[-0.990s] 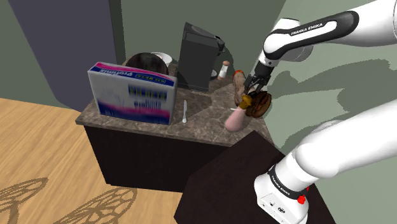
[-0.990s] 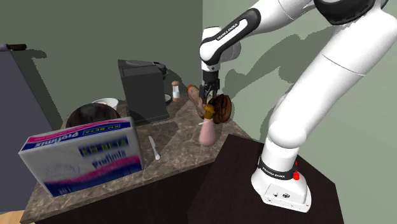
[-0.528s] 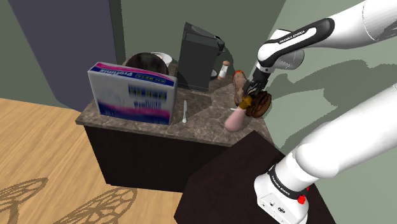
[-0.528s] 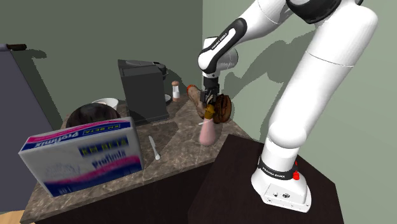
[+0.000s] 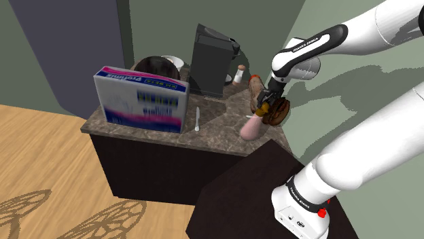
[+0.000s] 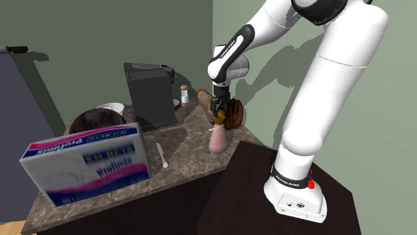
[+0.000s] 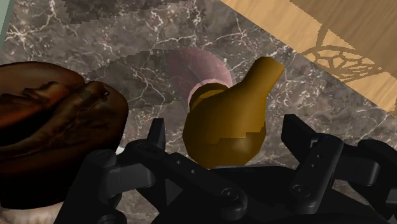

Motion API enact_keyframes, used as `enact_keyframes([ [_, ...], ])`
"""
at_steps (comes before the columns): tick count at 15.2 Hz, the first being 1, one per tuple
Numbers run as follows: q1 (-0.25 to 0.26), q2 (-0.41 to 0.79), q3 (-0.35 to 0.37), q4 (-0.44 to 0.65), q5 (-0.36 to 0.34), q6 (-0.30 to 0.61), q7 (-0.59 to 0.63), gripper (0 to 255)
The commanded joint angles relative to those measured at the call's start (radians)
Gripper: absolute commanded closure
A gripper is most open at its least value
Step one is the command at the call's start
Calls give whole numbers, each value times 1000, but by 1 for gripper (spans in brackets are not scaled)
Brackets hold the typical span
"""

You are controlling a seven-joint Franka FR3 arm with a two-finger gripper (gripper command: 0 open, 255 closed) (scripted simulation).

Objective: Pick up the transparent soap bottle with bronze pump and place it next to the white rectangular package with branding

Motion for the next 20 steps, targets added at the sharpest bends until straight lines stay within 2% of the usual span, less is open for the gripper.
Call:
enact_keyframes([
  [1, 0, 0, 0, 0, 0, 1, 0, 0],
  [3, 0, 0, 0, 0, 0, 0, 0, 0],
  [4, 0, 0, 0, 0, 0, 0, 0, 255],
  [13, 0, 0, 0, 0, 0, 1, 0, 255],
  [20, -11, -81, 16, 34, -40, -110, 33, 255],
])
